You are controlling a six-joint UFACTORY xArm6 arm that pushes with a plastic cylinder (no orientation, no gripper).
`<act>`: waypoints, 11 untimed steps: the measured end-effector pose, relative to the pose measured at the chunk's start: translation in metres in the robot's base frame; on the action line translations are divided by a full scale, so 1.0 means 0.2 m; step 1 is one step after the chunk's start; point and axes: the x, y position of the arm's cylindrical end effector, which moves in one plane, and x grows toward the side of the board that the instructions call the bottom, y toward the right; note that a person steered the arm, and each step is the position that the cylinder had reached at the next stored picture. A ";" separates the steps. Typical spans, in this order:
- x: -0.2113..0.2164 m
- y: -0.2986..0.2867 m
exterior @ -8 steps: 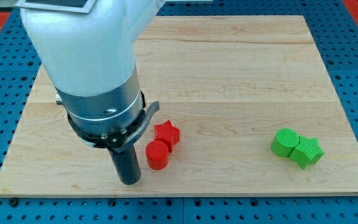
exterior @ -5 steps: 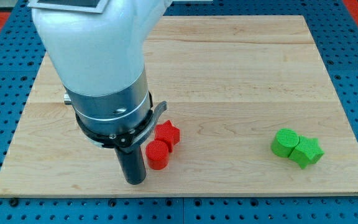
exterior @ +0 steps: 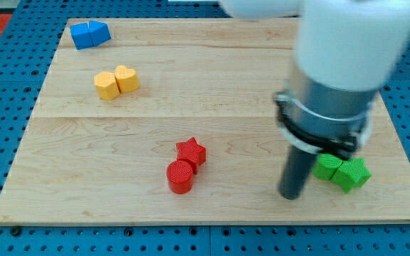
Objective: Slide the green blocks to the bottom left corner
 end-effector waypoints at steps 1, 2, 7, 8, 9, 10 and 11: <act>0.10 0.38; 0.05 0.67; -0.13 0.40; -0.27 0.50; -0.37 0.29; -0.38 -0.01; -0.39 -0.05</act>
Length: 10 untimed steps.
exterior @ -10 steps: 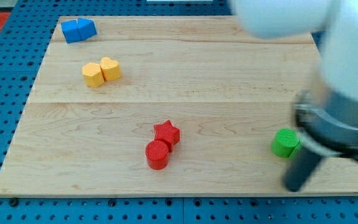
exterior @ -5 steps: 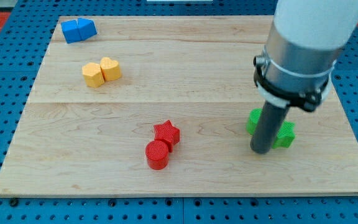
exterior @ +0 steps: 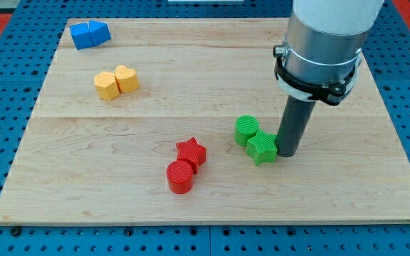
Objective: Slide the green blocks to the bottom left corner
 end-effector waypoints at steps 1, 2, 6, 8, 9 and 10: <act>0.06 0.10; 0.08 -0.02; -0.35 -0.51; -0.70 -0.07; -0.71 -0.18; -0.61 -0.27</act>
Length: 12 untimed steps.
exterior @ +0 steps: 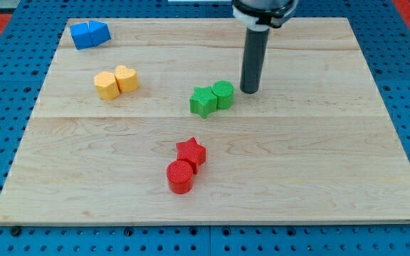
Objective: Slide the green blocks to the bottom left corner
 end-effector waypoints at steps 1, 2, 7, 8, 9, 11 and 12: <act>0.06 -0.24; 0.14 -0.44; 0.51 -1.37; 0.32 -1.33; 0.22 -1.33; 0.15 -1.33; 0.15 -1.33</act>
